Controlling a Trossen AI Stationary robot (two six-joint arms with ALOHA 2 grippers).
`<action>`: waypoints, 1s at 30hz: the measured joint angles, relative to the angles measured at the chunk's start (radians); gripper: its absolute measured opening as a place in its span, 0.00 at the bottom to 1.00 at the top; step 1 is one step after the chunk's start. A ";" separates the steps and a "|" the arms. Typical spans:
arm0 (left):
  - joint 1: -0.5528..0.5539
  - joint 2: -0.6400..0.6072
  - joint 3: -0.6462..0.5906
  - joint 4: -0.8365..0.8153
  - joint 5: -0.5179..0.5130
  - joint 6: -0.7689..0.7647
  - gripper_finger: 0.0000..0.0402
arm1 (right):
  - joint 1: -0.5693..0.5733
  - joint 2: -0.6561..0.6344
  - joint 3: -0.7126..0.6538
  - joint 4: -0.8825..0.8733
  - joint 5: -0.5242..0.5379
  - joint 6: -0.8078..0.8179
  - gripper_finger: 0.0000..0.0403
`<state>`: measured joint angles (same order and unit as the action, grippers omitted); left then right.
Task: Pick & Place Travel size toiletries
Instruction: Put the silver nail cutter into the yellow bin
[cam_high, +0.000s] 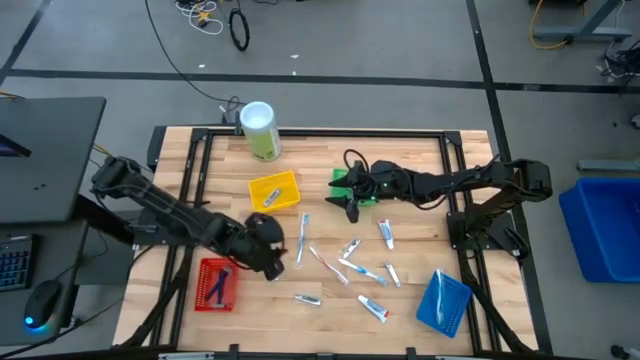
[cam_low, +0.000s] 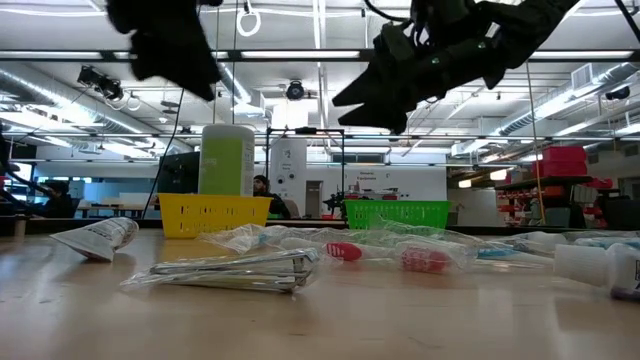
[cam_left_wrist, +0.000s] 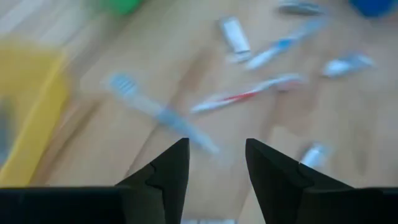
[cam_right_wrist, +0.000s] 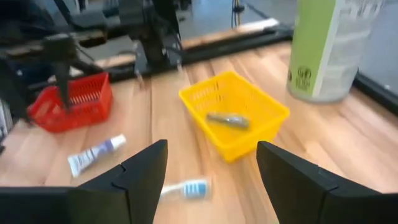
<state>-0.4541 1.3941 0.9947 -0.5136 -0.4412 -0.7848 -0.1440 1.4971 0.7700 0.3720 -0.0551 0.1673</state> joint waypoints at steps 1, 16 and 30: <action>0.011 0.000 -0.013 0.066 0.035 0.074 0.42 | 0.001 0.000 0.000 -0.012 0.000 0.000 0.63; 0.045 0.285 -0.050 0.457 0.399 0.536 0.47 | 0.021 0.000 0.000 -0.102 0.002 0.217 0.56; -0.058 0.501 -0.051 0.662 0.351 0.598 0.48 | 0.135 0.000 -0.001 -0.101 0.002 0.240 0.53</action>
<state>-0.5122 1.8953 0.9432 0.1489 -0.0898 -0.1867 -0.0088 1.4971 0.7692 0.2707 -0.0532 0.4071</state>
